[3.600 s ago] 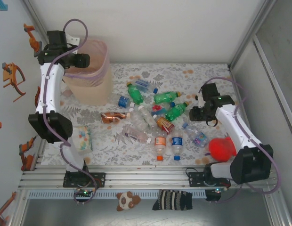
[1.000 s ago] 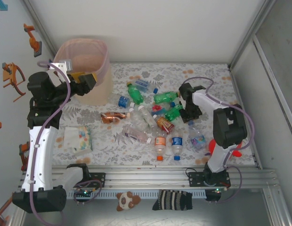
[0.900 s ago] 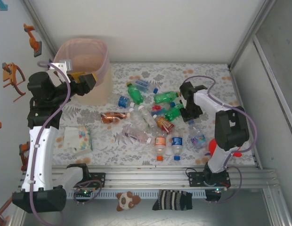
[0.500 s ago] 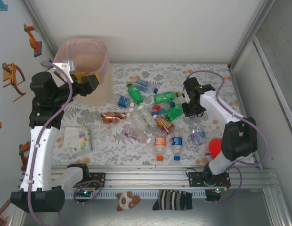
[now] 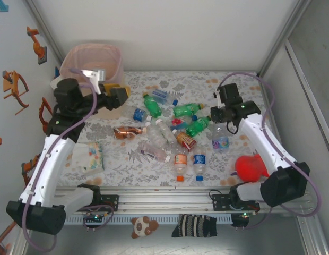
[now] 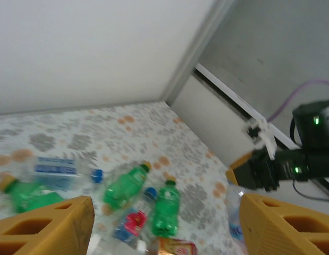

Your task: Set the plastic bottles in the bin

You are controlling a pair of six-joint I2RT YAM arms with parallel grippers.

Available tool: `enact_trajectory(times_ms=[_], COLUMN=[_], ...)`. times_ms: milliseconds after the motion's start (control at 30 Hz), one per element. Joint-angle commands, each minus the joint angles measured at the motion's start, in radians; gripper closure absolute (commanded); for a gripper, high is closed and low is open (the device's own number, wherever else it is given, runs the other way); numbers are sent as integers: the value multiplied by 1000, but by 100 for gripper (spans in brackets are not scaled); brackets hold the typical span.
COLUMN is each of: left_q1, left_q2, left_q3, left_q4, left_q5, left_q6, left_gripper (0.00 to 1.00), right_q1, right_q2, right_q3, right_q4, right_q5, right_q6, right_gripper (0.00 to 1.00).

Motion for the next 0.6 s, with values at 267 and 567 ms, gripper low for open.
enact_trajectory(times_ms=[267, 567], left_q1=[-341, -456], left_q2=[318, 553], left_q3=[35, 121], left_q4=[268, 411], left_q5=[4, 77], left_q6=[12, -106], left_gripper=[12, 8], right_q1=[-5, -4], right_q2=[-58, -73], right_q3=[93, 117], right_q4=[50, 82], right_q5=[-174, -215], right_q6=[123, 178], right_gripper=[71, 71])
